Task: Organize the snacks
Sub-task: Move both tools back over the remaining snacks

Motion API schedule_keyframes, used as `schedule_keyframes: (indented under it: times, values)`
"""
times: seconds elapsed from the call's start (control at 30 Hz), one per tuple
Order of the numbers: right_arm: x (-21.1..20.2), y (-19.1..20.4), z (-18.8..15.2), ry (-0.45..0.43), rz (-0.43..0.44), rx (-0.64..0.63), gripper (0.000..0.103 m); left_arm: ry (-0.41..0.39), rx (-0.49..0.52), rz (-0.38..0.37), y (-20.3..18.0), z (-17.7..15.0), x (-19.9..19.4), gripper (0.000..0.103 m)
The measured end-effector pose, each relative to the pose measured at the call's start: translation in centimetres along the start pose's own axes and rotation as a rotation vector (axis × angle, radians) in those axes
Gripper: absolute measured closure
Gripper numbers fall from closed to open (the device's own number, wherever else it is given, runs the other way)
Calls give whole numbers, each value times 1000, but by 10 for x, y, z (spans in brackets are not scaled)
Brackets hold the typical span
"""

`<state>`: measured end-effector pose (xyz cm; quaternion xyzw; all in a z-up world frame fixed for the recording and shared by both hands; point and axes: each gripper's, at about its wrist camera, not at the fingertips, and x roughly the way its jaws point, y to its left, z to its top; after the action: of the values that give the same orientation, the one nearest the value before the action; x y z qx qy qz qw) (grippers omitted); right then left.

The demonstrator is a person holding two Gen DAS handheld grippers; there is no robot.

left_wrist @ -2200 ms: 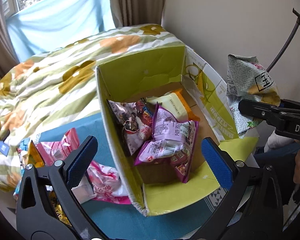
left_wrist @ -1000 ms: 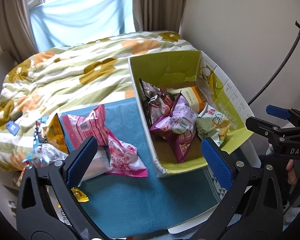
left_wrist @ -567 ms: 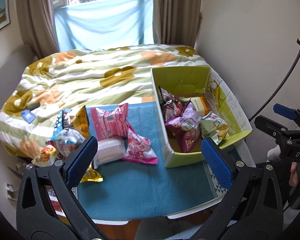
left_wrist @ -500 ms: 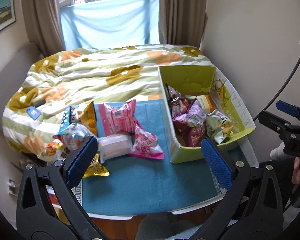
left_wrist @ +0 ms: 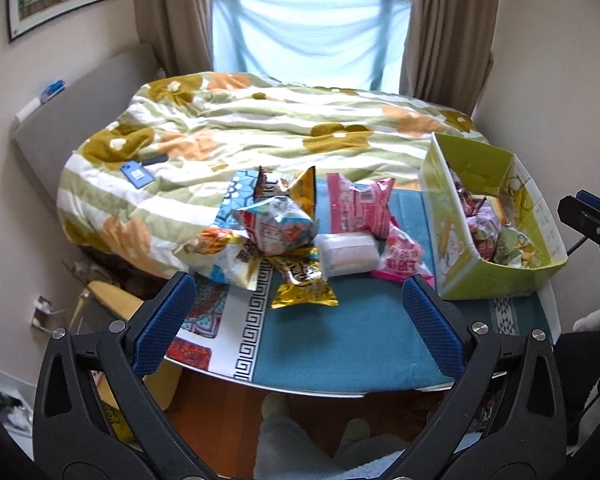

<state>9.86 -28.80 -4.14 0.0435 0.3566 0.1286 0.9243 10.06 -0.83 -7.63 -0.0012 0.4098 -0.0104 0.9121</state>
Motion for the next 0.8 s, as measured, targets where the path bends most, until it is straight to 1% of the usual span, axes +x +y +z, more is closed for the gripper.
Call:
schedule_keyframes:
  times: [0.17, 0.27, 0.33, 0.43, 0.53, 0.67, 0.73, 0.8]
  values:
    - [26, 40, 6, 6, 31, -24, 3, 26, -8, -2, 52, 6, 25, 1]
    - [47, 63, 12, 21, 43, -21, 3, 48, 11, 2, 75, 9, 46, 1]
    - [64, 79, 15, 41, 48, -24, 3, 70, 26, -3, 89, 11, 64, 1]
    - [92, 100, 19, 80, 42, -28, 3, 113, 45, -32, 105, 15, 93, 1]
    - [119, 116, 21, 121, 42, -21, 3, 157, 72, -66, 113, 17, 122, 1]
    - [156, 133, 21, 177, 24, -28, 3, 215, 112, -109, 114, 18, 158, 1]
    - [173, 138, 22, 204, 14, -28, 3, 237, 137, -120, 113, 17, 175, 1]
    - [190, 143, 21, 229, 6, -27, 3, 258, 166, -107, 110, 16, 192, 1]
